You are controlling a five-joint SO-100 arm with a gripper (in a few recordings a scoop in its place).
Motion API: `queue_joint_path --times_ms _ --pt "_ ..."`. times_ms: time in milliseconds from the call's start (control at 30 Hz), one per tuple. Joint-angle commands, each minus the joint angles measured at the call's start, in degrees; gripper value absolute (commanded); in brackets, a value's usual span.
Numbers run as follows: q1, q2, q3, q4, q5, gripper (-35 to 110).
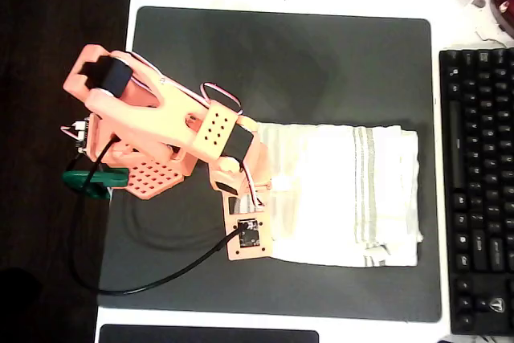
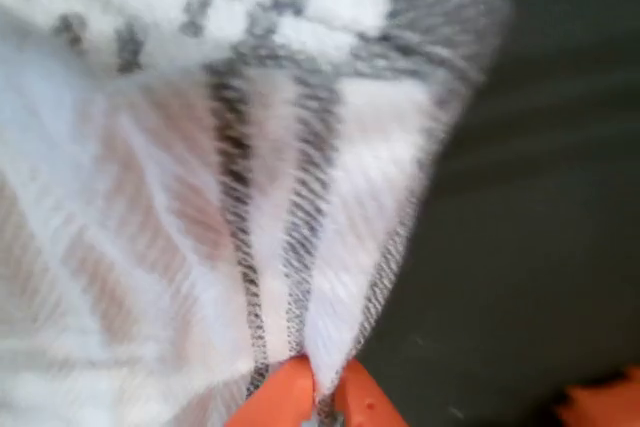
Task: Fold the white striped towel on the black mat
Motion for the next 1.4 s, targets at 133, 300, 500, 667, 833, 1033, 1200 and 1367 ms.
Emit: queue_joint_path --times_ms 133,300,500,667,833,1033,1200,1367 --pt "5.98 8.17 -9.05 15.73 -7.82 0" --pt "7.56 8.79 -17.58 25.84 -9.23 0" --pt "7.65 10.37 -25.22 35.33 -8.61 0" --pt "11.51 11.34 -25.22 36.56 -11.25 0" --pt "10.2 11.34 -29.88 36.21 -11.69 0" --pt "3.69 7.91 -35.42 33.22 -8.35 0" --pt "-0.09 3.16 -38.41 31.64 -4.75 0" --pt "-3.43 -1.58 -43.15 29.18 -2.9 0"
